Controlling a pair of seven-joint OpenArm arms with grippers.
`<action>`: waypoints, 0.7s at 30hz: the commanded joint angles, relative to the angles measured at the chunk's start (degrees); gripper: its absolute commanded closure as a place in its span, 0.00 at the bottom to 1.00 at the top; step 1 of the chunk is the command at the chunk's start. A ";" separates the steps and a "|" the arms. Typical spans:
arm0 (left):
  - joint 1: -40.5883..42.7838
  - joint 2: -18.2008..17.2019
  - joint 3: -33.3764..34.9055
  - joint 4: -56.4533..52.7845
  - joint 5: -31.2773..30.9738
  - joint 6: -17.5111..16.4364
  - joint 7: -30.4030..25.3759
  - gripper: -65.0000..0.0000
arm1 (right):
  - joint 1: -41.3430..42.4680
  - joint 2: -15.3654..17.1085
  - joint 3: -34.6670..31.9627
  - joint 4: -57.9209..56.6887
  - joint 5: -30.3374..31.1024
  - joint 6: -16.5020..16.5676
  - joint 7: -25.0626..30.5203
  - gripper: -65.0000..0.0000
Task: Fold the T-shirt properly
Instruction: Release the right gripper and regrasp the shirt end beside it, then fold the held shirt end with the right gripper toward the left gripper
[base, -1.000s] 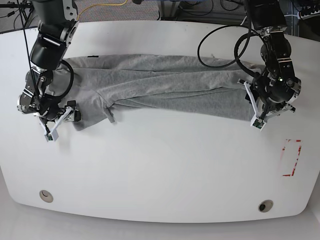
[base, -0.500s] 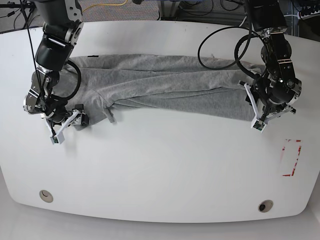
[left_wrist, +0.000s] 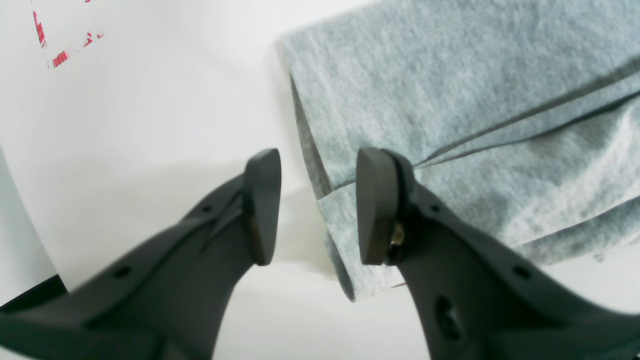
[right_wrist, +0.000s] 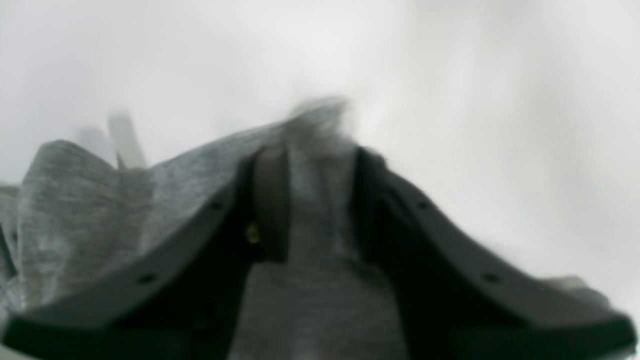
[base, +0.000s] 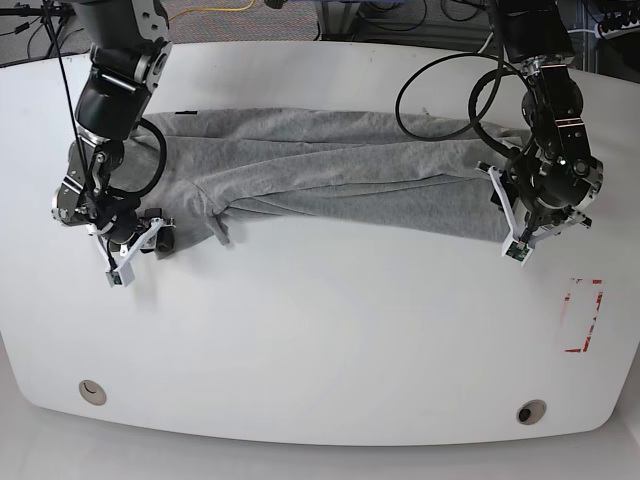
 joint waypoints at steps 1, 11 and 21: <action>-0.88 -0.63 -0.12 0.81 0.07 -0.04 -0.77 0.66 | 0.53 0.32 -2.77 0.62 -0.32 0.14 -1.37 0.83; -0.96 -0.63 -0.12 0.63 0.16 -0.04 -1.21 0.66 | -1.58 0.15 -6.47 9.67 0.39 0.14 -1.81 1.00; -0.44 -0.72 -0.12 -0.16 0.43 0.05 -4.46 0.66 | -5.27 1.55 -4.88 23.04 12.52 0.14 -10.69 1.00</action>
